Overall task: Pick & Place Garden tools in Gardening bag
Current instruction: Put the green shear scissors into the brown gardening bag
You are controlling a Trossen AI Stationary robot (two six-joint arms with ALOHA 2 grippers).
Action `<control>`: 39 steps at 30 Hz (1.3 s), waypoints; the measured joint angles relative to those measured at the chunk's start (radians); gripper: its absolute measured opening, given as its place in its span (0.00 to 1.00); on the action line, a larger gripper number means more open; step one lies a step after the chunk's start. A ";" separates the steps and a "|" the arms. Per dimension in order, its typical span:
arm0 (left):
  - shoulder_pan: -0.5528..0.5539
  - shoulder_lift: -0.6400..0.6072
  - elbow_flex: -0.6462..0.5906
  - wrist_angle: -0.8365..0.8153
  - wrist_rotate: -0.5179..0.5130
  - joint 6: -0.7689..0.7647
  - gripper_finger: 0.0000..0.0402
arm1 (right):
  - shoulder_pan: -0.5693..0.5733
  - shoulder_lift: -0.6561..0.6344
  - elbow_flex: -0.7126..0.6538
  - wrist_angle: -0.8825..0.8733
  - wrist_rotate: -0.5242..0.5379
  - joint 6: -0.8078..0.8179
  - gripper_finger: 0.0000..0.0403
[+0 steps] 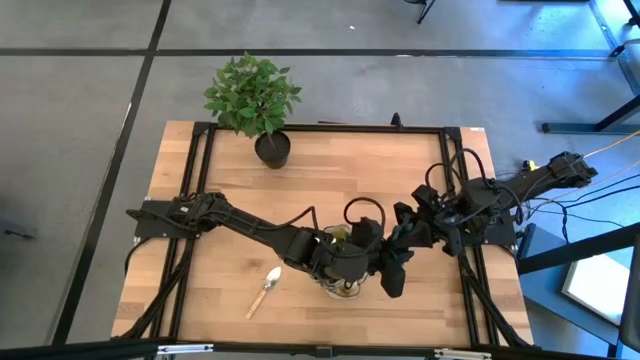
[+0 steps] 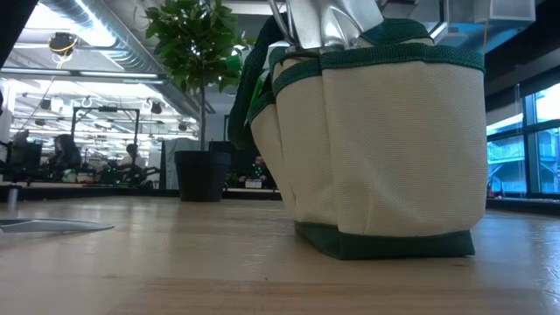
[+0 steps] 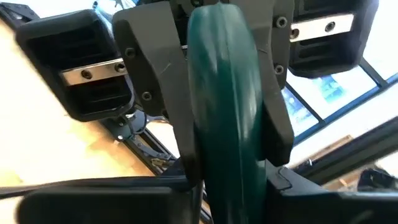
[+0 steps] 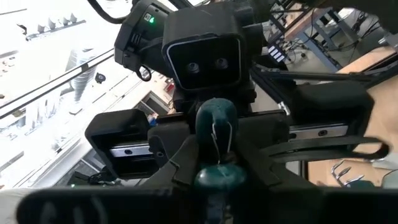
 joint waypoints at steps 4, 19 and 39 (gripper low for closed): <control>-0.022 -0.008 0.000 -0.037 0.044 0.011 0.35 | 0.000 -0.004 0.000 -0.021 -0.015 0.017 0.15; -0.152 -0.075 0.001 -0.178 -0.109 -0.133 0.45 | -0.014 -0.007 -0.001 0.004 -0.233 -0.020 0.15; -0.339 -0.069 0.001 -0.221 -0.640 -0.255 0.29 | -0.273 0.305 0.045 0.307 -0.672 0.063 0.15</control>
